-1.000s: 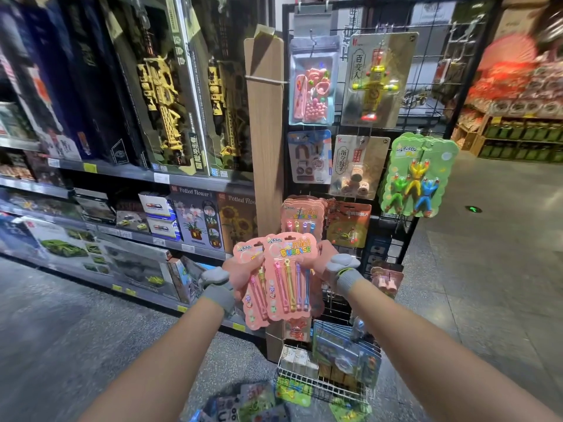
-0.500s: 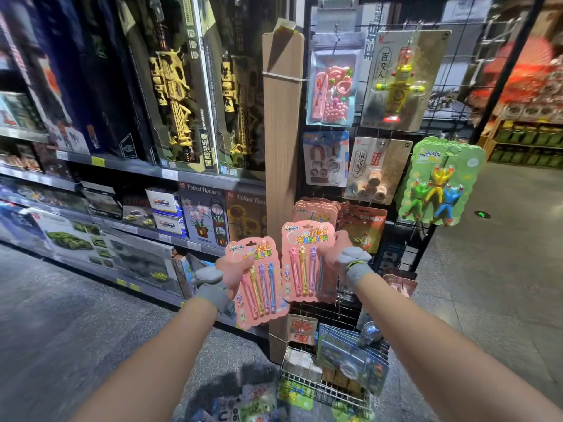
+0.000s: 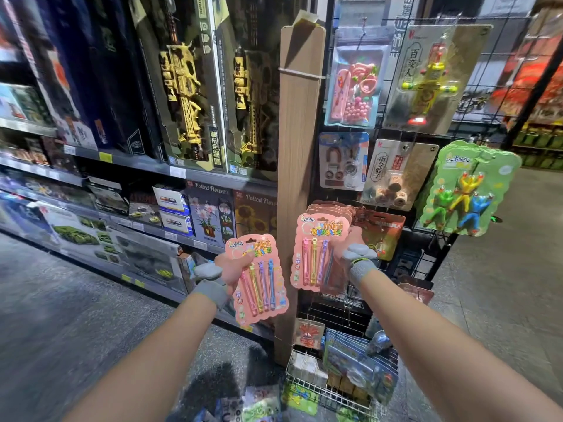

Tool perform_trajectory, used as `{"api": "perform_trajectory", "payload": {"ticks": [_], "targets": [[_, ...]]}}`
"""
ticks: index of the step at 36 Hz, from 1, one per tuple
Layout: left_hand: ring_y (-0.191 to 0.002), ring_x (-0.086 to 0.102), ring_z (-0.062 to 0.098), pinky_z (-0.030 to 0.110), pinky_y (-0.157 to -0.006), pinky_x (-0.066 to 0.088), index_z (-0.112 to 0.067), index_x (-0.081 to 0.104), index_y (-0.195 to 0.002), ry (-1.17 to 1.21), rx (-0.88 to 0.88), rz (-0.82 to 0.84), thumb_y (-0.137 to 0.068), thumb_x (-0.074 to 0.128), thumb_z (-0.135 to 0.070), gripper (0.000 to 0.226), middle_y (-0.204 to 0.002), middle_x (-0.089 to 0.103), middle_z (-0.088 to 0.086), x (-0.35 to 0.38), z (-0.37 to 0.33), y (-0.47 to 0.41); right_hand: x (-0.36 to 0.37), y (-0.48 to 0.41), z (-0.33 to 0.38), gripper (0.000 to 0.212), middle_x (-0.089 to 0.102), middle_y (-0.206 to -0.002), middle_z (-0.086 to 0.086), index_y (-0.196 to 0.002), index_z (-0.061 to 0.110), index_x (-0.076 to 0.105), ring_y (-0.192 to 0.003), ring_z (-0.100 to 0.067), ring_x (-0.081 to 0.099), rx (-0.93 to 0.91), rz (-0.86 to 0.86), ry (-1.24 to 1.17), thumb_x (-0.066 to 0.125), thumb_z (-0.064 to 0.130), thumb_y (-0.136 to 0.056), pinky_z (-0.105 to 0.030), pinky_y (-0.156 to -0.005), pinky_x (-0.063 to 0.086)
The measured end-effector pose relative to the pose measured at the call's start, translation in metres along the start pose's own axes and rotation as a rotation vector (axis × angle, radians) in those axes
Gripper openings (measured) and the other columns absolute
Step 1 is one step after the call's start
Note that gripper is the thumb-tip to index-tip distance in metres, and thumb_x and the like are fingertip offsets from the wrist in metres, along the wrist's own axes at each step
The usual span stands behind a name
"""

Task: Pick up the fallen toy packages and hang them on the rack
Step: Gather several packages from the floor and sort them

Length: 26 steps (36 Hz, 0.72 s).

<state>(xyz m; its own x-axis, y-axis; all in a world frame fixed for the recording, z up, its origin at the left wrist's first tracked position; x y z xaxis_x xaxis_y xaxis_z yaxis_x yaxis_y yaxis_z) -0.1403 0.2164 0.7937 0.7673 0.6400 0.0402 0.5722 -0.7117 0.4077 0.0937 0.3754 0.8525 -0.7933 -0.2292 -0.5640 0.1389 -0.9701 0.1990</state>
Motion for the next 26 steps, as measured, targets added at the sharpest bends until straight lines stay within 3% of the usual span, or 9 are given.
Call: {"api": "perform_trajectory", "payload": {"ticks": [7, 10, 14, 17, 21, 24, 26], "targets": [[-0.091, 0.071, 0.039, 0.058, -0.088, 0.054, 0.001, 0.063, -0.111, -0.001, 0.015, -0.016, -0.083, 0.078, -0.02, 0.039, -0.096, 0.074, 0.021, 0.0, 0.001, -0.01, -0.004, -0.008, 0.001, 0.054, 0.057, -0.119, -0.011, -0.133, 0.008, 0.031, -0.103, -0.029, 0.062, 0.042, -0.012, 0.134, 0.059, 0.033, -0.094, -0.039, -0.084, 0.054], [-0.097, 0.069, 0.04, 0.059, -0.092, 0.052, 0.003, 0.063, -0.112, 0.013, 0.021, -0.008, -0.086, 0.074, -0.017, 0.035, -0.103, 0.072, 0.023, 0.002, -0.001, -0.011, -0.005, -0.011, 0.002, 0.053, 0.054, -0.112, -0.007, -0.132, 0.005, 0.032, -0.092, -0.025, 0.056, 0.052, -0.009, 0.186, 0.06, 0.03, -0.094, -0.033, -0.076, 0.046], [-0.091, 0.071, 0.038, 0.06, -0.089, 0.053, 0.002, 0.066, -0.108, 0.022, 0.034, -0.009, -0.085, 0.074, -0.016, 0.03, -0.098, 0.073, 0.021, 0.0, -0.007, -0.009, -0.003, -0.016, 0.002, 0.048, 0.056, -0.111, -0.011, -0.128, 0.003, 0.033, -0.086, -0.025, 0.056, 0.066, -0.001, 0.221, 0.061, 0.021, -0.093, -0.035, -0.071, 0.05], [-0.102, 0.067, 0.041, 0.059, -0.096, 0.049, 0.001, 0.063, -0.101, -0.01, 0.015, 0.021, -0.091, 0.068, -0.019, 0.024, -0.104, 0.071, 0.022, 0.003, -0.008, -0.008, 0.0, -0.023, 0.001, 0.049, 0.057, -0.109, -0.011, -0.128, 0.003, 0.033, -0.092, -0.027, 0.06, 0.064, 0.008, 0.213, 0.062, 0.023, -0.093, -0.038, -0.075, 0.053], [-0.098, 0.069, 0.037, 0.057, -0.094, 0.051, -0.002, 0.063, -0.11, -0.027, 0.031, -0.002, -0.086, 0.075, -0.025, 0.035, -0.106, 0.071, 0.021, 0.001, -0.007, -0.016, 0.004, -0.032, 0.003, 0.049, 0.058, -0.106, -0.011, -0.127, 0.002, 0.039, -0.09, -0.026, 0.059, 0.067, 0.015, 0.241, 0.061, 0.03, -0.093, -0.033, -0.07, 0.046], [-0.092, 0.071, 0.038, 0.059, -0.088, 0.053, -0.004, 0.065, -0.112, -0.009, 0.023, 0.012, -0.054, 0.093, -0.046, 0.077, -0.1, 0.074, 0.017, -0.01, 0.003, -0.045, 0.004, -0.036, 0.004, 0.043, 0.064, -0.11, -0.011, -0.125, 0.002, 0.047, -0.093, -0.023, 0.062, 0.059, 0.018, 0.301, 0.057, 0.031, -0.095, -0.028, -0.072, 0.046], [-0.095, 0.071, 0.039, 0.06, -0.09, 0.052, -0.005, 0.064, -0.112, 0.009, 0.025, 0.037, -0.046, 0.094, -0.052, 0.086, -0.101, 0.074, 0.016, -0.013, 0.008, -0.063, 0.006, -0.044, 0.003, 0.036, 0.064, -0.111, -0.011, -0.123, 0.004, 0.052, -0.094, -0.019, 0.061, 0.06, 0.023, 0.32, 0.055, 0.029, -0.097, -0.025, -0.071, 0.042]]}}
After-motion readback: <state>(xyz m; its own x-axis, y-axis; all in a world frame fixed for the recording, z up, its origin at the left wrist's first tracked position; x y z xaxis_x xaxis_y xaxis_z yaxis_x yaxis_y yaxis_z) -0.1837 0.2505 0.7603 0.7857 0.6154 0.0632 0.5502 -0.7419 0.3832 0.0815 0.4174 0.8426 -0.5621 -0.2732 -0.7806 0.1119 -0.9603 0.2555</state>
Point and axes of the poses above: each hand's wrist, its own y-axis away from the middle knuckle, its own x-axis out of the palm, z = x × y, the point moved 3 cm from there along -y, towards the middle knuckle
